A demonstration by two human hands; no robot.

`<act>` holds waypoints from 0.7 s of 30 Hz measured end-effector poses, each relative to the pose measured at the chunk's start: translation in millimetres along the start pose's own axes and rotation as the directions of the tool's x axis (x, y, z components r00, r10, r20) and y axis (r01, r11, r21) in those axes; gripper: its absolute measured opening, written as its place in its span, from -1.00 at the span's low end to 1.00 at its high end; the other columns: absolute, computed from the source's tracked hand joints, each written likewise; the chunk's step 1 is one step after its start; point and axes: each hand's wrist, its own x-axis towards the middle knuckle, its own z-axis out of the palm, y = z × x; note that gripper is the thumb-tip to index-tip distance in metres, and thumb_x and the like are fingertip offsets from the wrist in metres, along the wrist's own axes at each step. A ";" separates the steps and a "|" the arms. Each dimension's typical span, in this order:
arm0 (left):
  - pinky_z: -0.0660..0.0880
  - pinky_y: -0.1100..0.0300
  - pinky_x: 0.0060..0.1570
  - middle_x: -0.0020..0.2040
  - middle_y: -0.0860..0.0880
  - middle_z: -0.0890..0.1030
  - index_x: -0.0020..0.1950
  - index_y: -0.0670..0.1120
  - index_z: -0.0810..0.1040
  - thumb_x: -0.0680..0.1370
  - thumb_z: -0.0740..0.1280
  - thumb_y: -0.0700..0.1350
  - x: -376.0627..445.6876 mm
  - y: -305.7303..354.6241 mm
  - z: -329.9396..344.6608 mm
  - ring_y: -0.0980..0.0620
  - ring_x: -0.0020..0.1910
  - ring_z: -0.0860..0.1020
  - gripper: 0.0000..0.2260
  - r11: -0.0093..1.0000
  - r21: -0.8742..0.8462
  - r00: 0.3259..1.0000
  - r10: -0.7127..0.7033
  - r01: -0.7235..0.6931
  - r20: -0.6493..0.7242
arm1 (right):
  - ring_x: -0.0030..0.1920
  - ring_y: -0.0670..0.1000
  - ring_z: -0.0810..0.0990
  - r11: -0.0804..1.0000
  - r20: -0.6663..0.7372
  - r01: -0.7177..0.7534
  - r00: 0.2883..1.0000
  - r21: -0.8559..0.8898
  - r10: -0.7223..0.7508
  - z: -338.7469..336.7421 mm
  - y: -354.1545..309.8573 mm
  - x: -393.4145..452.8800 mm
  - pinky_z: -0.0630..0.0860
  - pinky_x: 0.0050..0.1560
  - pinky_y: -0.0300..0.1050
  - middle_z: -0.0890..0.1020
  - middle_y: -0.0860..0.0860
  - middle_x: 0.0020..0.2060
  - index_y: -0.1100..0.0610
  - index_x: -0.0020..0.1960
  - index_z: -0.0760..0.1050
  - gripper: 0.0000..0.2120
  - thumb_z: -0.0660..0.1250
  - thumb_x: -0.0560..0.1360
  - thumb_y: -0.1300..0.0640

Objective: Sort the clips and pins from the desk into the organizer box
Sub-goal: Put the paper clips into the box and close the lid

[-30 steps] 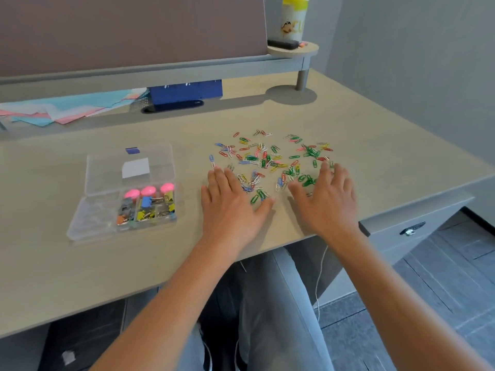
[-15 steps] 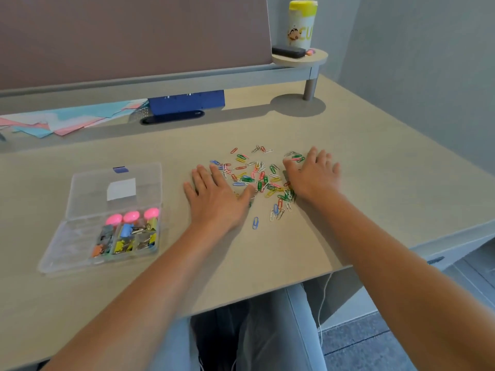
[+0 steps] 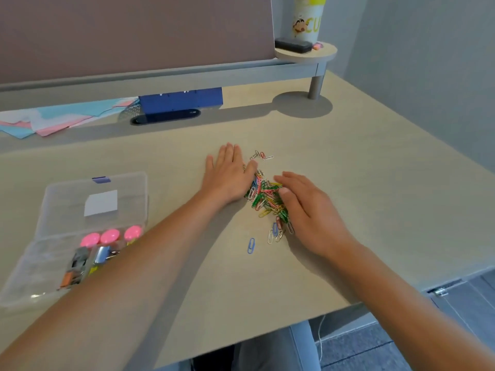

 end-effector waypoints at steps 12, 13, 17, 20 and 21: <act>0.03 0.27 0.45 0.57 0.02 0.28 0.55 -0.04 0.33 0.71 0.01 0.05 8.9 14.0 -1.2 0.12 0.56 0.17 -0.56 0.833 -0.261 0.860 0.510 -0.488 0.019 | 0.17 -0.04 0.59 0.936 -0.302 -0.231 0.902 0.264 0.308 -3.5 12.1 -0.7 0.53 0.25 0.10 0.62 -0.12 0.09 0.04 0.19 0.55 -0.65 0.06 0.65 -0.06; 0.04 0.27 0.46 0.56 0.03 0.30 0.54 -0.04 0.35 0.71 0.01 0.07 3.3 13.2 -1.0 0.13 0.55 0.18 -0.56 0.824 -0.282 0.856 0.517 -0.492 0.019 | 0.19 -0.04 0.59 0.932 -0.312 -0.234 0.896 0.277 0.317 -3.9 14.0 -0.4 0.53 0.26 0.11 0.62 -0.11 0.11 0.04 0.20 0.55 -0.63 0.05 0.63 -0.08; 0.11 0.17 0.53 0.52 0.07 0.38 0.51 -0.02 0.40 0.66 0.01 0.14 -25.9 13.3 4.2 0.17 0.52 0.24 -0.51 0.792 -0.369 0.849 0.529 -0.486 0.016 | 0.26 0.00 0.58 0.921 -0.307 -0.279 0.882 0.272 0.358 -8.0 19.9 6.1 0.49 0.32 0.11 0.60 -0.06 0.23 0.05 0.32 0.51 -0.57 0.04 0.61 -0.08; 0.19 0.17 0.50 0.46 0.09 0.44 0.48 -0.04 0.45 0.68 0.06 0.08 -54.6 13.7 1.1 0.20 0.47 0.33 -0.56 0.754 -0.454 0.853 0.522 -0.475 -0.025 | 0.33 0.03 0.53 0.924 -0.240 -0.329 0.898 0.193 0.370 -14.1 21.2 22.4 0.42 0.39 0.08 0.58 0.00 0.32 0.05 0.41 0.47 -0.54 0.05 0.62 -0.08; 0.23 0.23 0.47 0.43 0.13 0.47 0.45 -0.03 0.47 0.70 0.08 0.04 -64.6 13.5 -1.0 0.22 0.43 0.37 -0.61 0.734 -0.502 0.860 0.509 -0.457 -0.040 | 0.37 0.04 0.50 0.931 -0.197 -0.336 0.912 0.141 0.359 -15.5 20.0 28.3 0.38 0.42 0.05 0.56 0.02 0.35 0.06 0.44 0.45 -0.55 0.06 0.65 -0.07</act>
